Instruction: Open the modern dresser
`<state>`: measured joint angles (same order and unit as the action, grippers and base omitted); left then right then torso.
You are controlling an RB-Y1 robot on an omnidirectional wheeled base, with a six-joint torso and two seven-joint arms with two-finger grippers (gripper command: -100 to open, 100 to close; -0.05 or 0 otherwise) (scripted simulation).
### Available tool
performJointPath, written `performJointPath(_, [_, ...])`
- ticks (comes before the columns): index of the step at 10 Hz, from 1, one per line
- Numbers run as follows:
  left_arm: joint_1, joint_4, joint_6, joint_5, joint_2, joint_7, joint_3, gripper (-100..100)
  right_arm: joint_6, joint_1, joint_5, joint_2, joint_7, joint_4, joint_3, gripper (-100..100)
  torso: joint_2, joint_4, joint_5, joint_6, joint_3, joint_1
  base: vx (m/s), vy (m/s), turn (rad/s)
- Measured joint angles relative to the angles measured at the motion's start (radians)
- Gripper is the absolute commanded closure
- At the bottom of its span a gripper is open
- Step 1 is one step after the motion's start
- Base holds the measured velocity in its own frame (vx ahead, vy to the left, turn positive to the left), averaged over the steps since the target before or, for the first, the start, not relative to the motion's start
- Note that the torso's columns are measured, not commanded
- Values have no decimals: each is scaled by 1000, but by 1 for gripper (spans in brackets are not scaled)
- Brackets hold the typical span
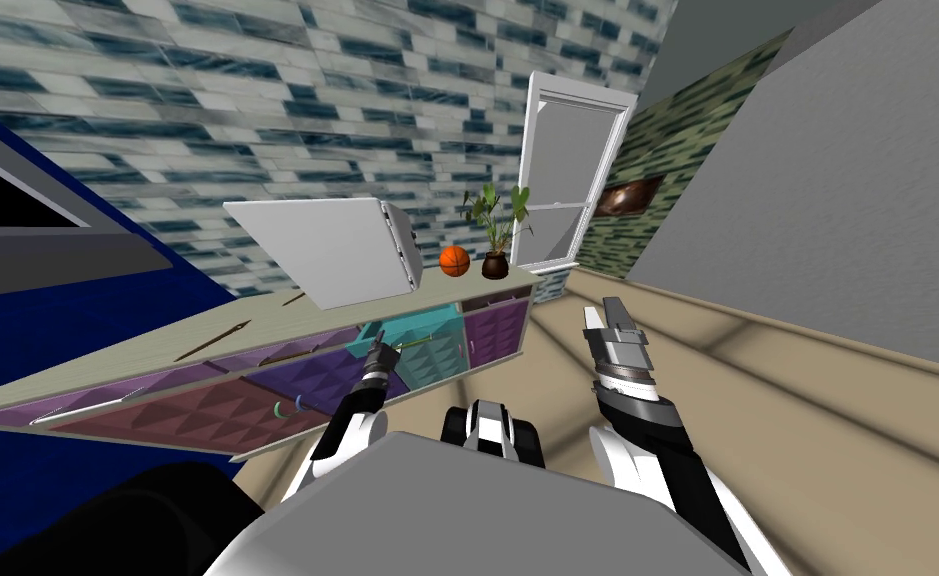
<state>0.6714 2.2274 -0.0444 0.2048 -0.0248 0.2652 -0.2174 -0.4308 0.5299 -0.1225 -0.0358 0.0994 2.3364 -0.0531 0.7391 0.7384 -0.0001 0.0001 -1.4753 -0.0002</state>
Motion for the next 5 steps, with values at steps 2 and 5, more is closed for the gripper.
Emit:
performJointPath(2, [34,49,-30,4,-5,5,1,-100,0,0,0,0,0,0,0,0,3,3,-4,0,0,-3,24,1,-21])
performJointPath(5, [55,79,-57,8,-5,11,0,0,0,0,0,0,0,0,0,0,5,4,-5,0,2,-5,9,1,-1])
